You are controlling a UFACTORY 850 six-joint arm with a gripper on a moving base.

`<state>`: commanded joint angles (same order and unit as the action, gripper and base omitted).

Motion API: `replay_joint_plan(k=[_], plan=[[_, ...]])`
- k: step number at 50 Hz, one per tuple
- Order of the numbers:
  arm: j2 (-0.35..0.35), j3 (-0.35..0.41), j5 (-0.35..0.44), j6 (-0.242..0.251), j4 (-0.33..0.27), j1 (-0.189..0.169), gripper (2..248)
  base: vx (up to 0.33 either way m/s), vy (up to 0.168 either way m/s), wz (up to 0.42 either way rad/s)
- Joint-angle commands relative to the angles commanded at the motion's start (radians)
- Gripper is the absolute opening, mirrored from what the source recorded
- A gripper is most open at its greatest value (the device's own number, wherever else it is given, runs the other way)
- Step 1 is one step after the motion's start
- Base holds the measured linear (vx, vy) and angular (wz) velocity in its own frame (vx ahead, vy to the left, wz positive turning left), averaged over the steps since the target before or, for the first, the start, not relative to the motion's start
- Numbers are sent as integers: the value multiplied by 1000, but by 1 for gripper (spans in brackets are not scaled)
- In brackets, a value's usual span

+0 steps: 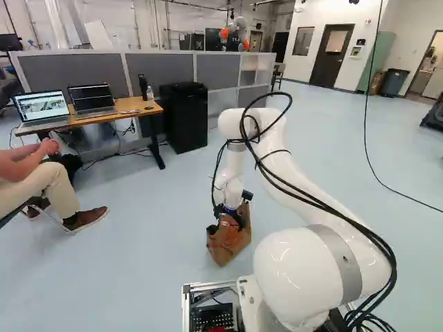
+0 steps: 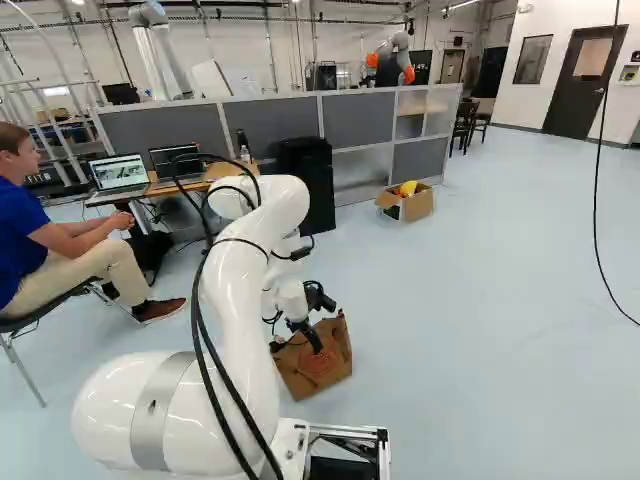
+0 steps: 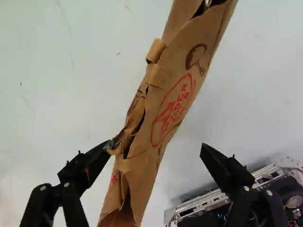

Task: Pick up the grocery bag from the ground

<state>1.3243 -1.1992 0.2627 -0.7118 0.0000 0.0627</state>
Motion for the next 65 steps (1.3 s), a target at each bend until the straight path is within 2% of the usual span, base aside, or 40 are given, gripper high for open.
replay_joint_plan(k=[12,18,19,23,24,29,30,34,35,39,40,44,45,50,51,65], plan=[[86,-76,0,-4,0,0,247,0,0,0],[107,-96,0,-4,0,0,247,0,0,0],[109,-97,0,-4,0,0,218,0,0,0],[112,-100,0,-4,0,0,218,0,0,0],[113,-101,0,-4,0,0,180,0,0,0],[114,-102,0,-4,0,0,180,0,0,0],[114,-102,0,-4,0,0,142,0,0,0],[114,-102,0,-4,0,0,142,0,0,0],[114,-102,0,-4,0,0,104,0,0,0],[114,-102,0,-4,0,0,104,0,0,0],[114,-102,0,-4,0,0,66,0,0,0],[110,-98,0,-4,0,0,66,0,0,0],[107,-95,0,-4,0,0,31,0,0,0],[81,-71,0,-4,0,0,31,0,0,0],[74,-66,0,-4,0,0,23,0,0,0],[-23,20,0,-4,0,0,23,0,0,0]])
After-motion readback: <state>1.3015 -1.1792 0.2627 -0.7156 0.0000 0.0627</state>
